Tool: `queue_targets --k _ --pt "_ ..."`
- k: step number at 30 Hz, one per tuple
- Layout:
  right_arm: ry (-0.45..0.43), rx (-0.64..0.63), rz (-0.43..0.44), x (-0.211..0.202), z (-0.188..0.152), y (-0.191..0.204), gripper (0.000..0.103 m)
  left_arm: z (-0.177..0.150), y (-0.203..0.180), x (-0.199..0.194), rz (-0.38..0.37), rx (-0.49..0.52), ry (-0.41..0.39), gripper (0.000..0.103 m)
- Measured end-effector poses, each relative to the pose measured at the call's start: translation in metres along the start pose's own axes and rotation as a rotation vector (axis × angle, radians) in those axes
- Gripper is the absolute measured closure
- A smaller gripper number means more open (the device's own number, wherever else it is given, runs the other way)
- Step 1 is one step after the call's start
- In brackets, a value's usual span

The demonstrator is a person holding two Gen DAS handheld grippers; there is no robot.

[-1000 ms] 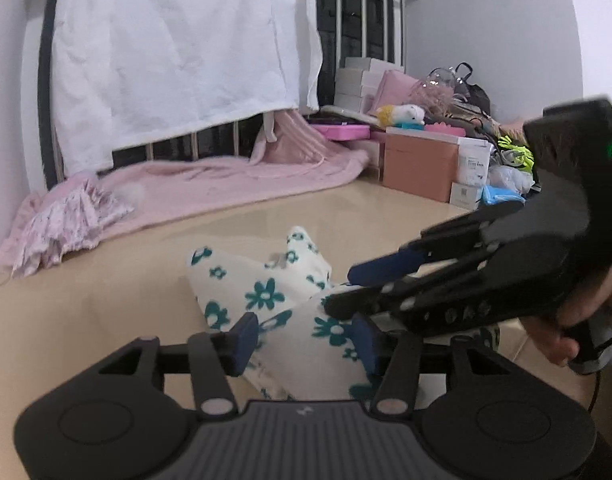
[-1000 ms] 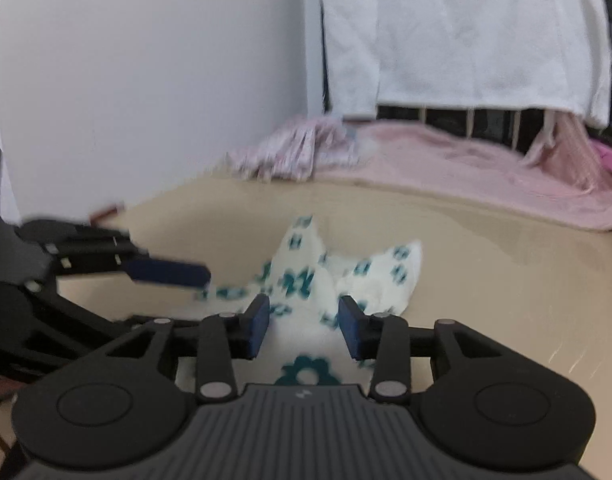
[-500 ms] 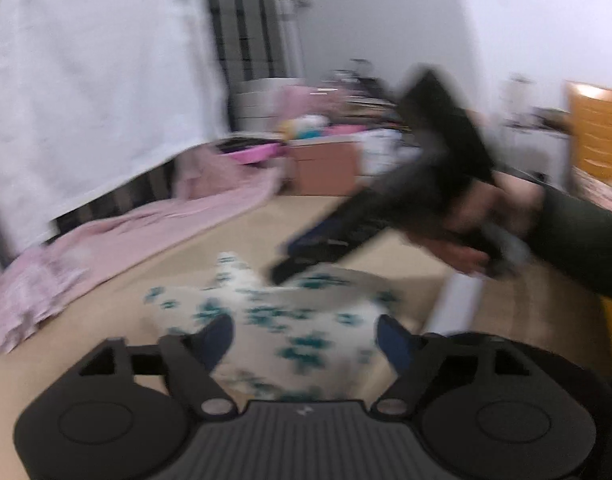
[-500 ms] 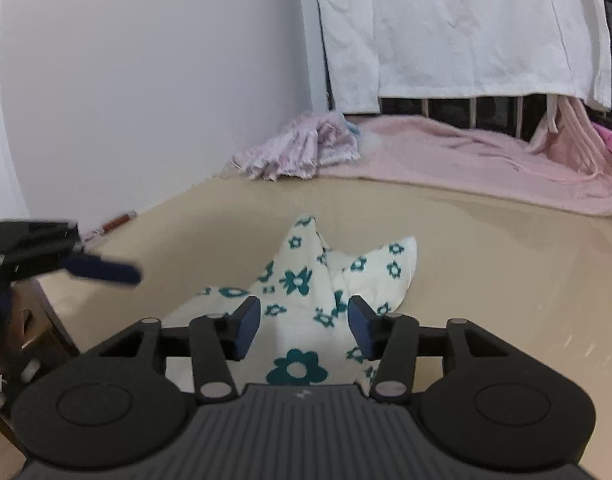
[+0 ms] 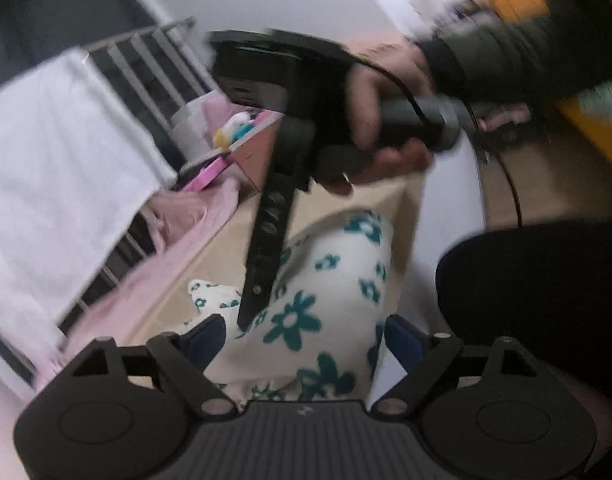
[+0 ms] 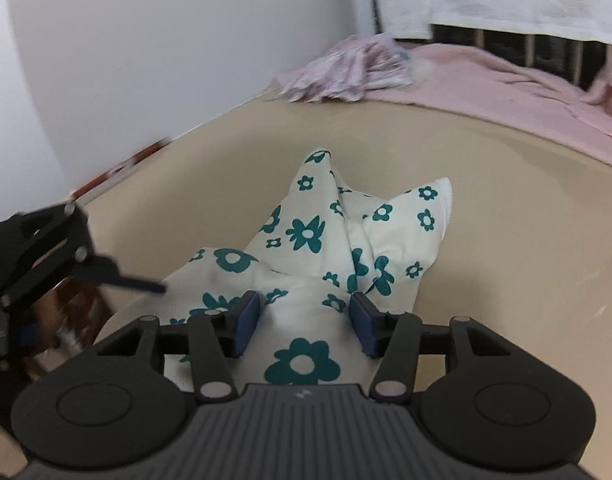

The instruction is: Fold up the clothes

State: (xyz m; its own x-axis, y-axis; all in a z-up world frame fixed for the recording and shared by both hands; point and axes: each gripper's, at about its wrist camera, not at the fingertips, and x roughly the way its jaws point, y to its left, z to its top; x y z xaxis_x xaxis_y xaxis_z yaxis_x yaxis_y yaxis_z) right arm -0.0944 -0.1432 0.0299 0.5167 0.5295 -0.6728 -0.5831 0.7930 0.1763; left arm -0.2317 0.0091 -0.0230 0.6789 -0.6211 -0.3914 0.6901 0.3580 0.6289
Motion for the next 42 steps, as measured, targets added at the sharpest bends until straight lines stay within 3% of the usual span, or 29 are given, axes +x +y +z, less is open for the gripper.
queue_targets --k 6,12,14,17,21,23,25,29,31,34,35,37,39,42 --pt "0.039 0.019 0.033 -0.016 -0.011 0.014 0.051 -0.023 -0.045 0.008 0.048 0.349 -0.042 0.016" --pt "0.067 0.047 0.052 -0.027 -0.014 0.016 0.051 -0.036 -0.047 0.021 0.055 0.394 -0.096 0.018" --pt "0.066 0.054 0.06 -0.031 -0.017 0.013 0.049 -0.035 -0.039 0.02 0.011 0.346 -0.092 0.02" --pt "0.029 -0.016 0.121 -0.047 -0.019 0.01 0.028 -0.028 -0.019 0.02 -0.067 0.235 -0.081 0.021" --pt "-0.225 -0.335 0.171 -0.084 -0.044 0.015 0.003 -0.019 0.006 0.018 -0.168 0.096 -0.067 0.022" --pt "-0.29 -0.569 0.194 -0.097 -0.066 0.028 0.0 -0.016 0.019 0.018 -0.219 0.029 -0.062 0.023" --pt "-0.259 -0.783 0.225 -0.1 -0.083 0.038 0.001 -0.014 0.034 0.017 -0.266 -0.034 -0.055 0.023" --pt "-0.195 -0.983 0.116 -0.074 -0.104 0.039 0.001 -0.014 0.06 0.019 -0.347 -0.129 -0.043 0.023" --pt "-0.214 -1.021 0.054 -0.057 -0.105 0.032 0.004 -0.013 0.068 0.018 -0.384 -0.183 -0.04 0.026" --pt "-0.245 -0.947 0.069 -0.043 -0.091 0.021 0.015 -0.019 0.089 0.022 -0.467 -0.326 -0.038 0.027" --pt "-0.245 -0.912 0.088 -0.04 -0.084 0.018 0.023 -0.022 0.098 0.025 -0.5 -0.391 -0.037 0.027" --pt "-0.199 -0.799 0.171 -0.034 -0.066 0.01 0.029 -0.031 0.111 0.028 -0.515 -0.518 -0.035 0.028" --pt "-0.146 -0.632 0.273 -0.033 -0.047 -0.005 0.032 -0.04 0.122 0.031 -0.495 -0.644 -0.034 0.028" --pt "-0.05 -0.262 0.428 -0.03 -0.016 -0.038 0.032 -0.054 0.139 0.034 -0.463 -0.832 -0.031 0.026"
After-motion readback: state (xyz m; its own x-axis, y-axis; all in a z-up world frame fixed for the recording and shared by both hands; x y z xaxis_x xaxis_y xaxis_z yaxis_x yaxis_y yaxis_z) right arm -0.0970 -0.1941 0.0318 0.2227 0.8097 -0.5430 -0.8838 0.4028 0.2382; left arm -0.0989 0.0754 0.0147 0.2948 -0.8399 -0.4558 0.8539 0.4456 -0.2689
